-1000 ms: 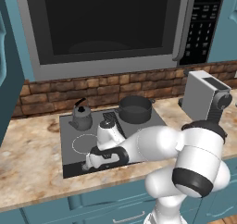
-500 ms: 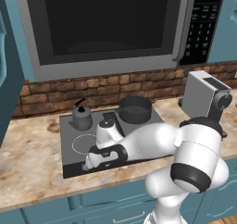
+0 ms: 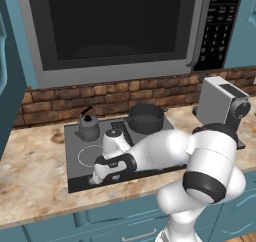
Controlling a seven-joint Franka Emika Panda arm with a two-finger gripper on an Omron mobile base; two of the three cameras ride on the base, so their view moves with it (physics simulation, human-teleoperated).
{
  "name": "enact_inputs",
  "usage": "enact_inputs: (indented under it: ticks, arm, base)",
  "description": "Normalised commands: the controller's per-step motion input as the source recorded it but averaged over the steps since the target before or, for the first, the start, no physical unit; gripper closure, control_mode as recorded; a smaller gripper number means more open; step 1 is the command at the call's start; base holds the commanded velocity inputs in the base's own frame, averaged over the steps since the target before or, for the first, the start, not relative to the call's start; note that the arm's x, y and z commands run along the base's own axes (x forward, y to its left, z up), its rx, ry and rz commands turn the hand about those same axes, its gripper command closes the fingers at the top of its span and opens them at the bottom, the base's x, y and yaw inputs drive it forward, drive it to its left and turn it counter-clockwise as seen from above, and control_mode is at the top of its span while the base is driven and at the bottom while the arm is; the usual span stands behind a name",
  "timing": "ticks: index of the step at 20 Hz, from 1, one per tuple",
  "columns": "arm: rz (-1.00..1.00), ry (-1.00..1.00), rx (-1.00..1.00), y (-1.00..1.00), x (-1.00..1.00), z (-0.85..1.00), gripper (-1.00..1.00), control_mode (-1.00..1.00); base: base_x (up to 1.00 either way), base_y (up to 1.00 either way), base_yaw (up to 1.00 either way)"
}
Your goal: Pick the kettle from the cabinet and place it on a stove burner. Then pick the pot from the counter and place it on another stove burner. Finally, turn both burners on.
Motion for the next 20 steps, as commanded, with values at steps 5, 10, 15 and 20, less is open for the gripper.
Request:
enact_inputs:
  ticks: [5, 10, 15, 20]
  arm:
    - [0.18, 0.0, 0.0, 0.0, -0.18, -0.39, 1.0, -1.0]
    - [0.14, 0.0, 0.0, 0.0, -0.09, -0.33, 1.0, -1.0]
    - [0.13, -0.01, 0.0, 0.0, -0.01, -0.25, 1.0, -1.0]
    - [0.11, -0.01, 0.0, 0.0, -0.09, -0.29, -1.0, -1.0]
  base:
    - [0.0, 0.0, 0.0]
    - [0.0, 0.0, 0.0]
    - [0.0, 0.0, 0.0]
    - [0.0, 0.0, 0.0]
